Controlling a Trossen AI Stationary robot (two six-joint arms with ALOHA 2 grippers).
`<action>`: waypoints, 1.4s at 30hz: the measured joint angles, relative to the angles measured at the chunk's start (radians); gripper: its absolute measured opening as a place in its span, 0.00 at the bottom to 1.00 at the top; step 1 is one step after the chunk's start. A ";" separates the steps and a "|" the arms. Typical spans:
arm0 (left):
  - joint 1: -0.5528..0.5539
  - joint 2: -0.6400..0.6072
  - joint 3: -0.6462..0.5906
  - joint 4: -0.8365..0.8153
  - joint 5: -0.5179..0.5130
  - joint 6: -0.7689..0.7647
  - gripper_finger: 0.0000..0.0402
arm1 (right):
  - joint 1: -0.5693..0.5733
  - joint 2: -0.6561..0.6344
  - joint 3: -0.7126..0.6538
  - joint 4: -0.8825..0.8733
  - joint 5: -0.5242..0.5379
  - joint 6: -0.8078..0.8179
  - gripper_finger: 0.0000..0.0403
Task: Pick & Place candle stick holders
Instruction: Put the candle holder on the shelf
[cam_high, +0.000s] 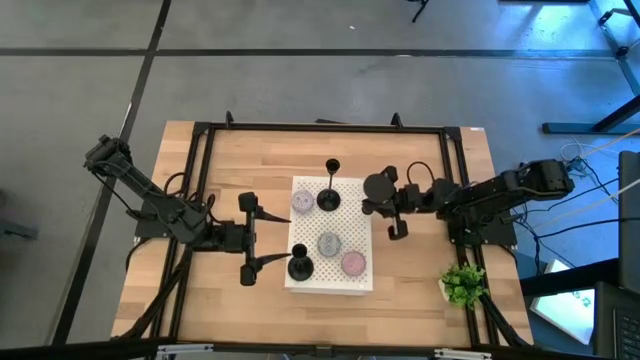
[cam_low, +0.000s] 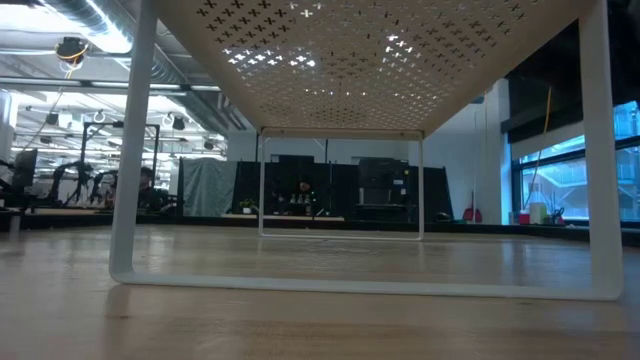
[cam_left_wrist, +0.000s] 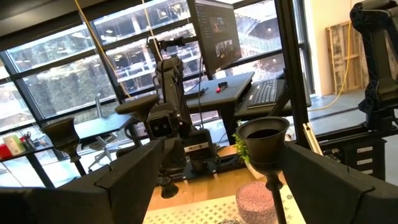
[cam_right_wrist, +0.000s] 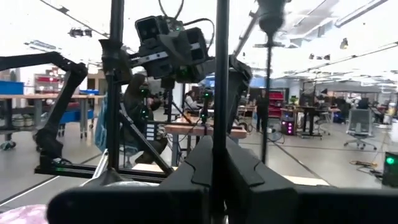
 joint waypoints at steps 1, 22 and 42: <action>0.000 0.000 0.000 0.000 0.000 0.000 0.80 | -0.008 0.000 -0.011 0.014 0.000 0.007 0.03; 0.087 0.032 0.000 0.003 0.059 -0.039 0.80 | -0.052 0.028 -0.031 0.053 -0.041 0.026 0.03; 0.056 0.031 0.000 0.027 0.029 -0.002 0.80 | -0.071 0.221 0.041 0.143 -0.045 0.052 0.03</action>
